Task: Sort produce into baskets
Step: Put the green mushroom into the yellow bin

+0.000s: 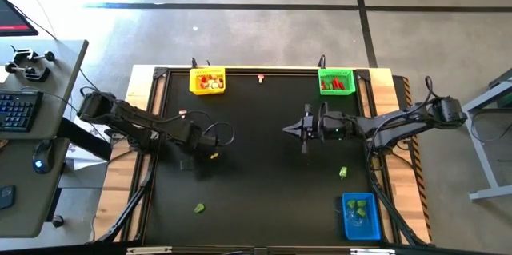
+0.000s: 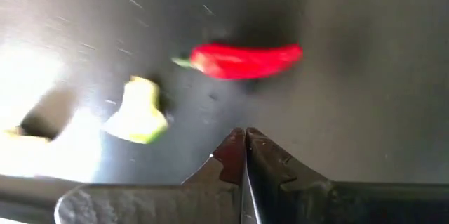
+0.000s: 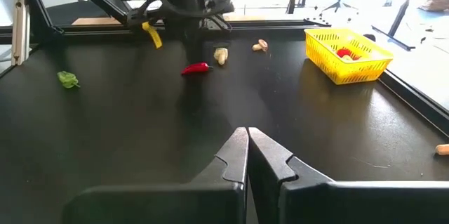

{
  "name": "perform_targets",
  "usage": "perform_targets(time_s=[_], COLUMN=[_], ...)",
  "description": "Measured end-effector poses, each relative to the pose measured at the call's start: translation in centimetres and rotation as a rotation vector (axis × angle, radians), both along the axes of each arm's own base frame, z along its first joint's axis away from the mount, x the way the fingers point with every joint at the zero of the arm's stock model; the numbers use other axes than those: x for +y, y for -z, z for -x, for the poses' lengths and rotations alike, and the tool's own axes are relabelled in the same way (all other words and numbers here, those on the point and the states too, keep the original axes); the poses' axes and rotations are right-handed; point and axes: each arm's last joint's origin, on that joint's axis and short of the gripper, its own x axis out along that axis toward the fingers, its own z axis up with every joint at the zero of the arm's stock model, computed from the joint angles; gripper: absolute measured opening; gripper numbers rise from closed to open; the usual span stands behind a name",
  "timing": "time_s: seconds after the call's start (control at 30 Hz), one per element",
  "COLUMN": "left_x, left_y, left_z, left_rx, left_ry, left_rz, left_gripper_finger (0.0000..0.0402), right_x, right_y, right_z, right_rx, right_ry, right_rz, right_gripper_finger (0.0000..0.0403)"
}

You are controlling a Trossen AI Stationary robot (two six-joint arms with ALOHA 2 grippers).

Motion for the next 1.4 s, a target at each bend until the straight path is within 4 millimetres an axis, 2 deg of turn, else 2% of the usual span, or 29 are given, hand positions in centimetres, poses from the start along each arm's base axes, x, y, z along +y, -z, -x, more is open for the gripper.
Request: perform_targets(time_s=[0.13, 0.3, 0.47, 0.67, 0.87, 0.97, 1.07, 1.33, 1.4], left_x=[1.1, 2.6, 4.0, 5.3, 6.5, 7.1, 7.5, 7.9, 8.2], left_y=[-1.4, -1.7, -1.1, 0.1, 1.9, 2.8, 3.3, 3.2, 2.6], left_z=[-0.3, -0.1, -0.2, -0.6, -1.1, -1.2, -1.3, -1.3, -1.5], left_rx=[-0.037, -0.021, 0.025, 0.104, 0.176, 0.213, 0.222, 0.217, 0.19], left_ry=[-0.012, -0.025, -0.006, 0.095, 0.09, 0.065, 0.062, 0.102, 0.096], left_rz=[-0.027, -0.014, -0.004, 0.02, 0.032, 0.038, 0.044, 0.051, 0.022], left_gripper_finger=[0.0, 0.0013, 0.0067, 0.0141, 0.0169, 0.0163, 0.014, 0.0021, 0.0009], right_x=[0.0, 0.0, 0.0, 0.0, 0.0, 0.0, 0.0, 0.0, 0.0], right_y=[0.0, 0.2, 0.2, 0.2, 0.2, 0.3, 0.3, 0.3, 0.4], right_z=[0.0, 0.0, 0.1, 0.1, 0.1, 0.1, 0.1, 0.1, 0.1], right_rx=[0.001, 0.016, 0.024, 0.025, 0.026, 0.029, 0.034, 0.038, 0.04], right_ry=[0.0, -0.003, -0.003, -0.003, -0.003, -0.002, -0.004, -0.004, -0.004], right_rz=[0.0, -0.001, -0.001, -0.001, -0.001, 0.0, 0.004, 0.007, 0.007], right_gripper_finger=[0.0, 0.0, 0.0, 0.0, 0.0, 0.0, 0.0, 0.0, 0.0])
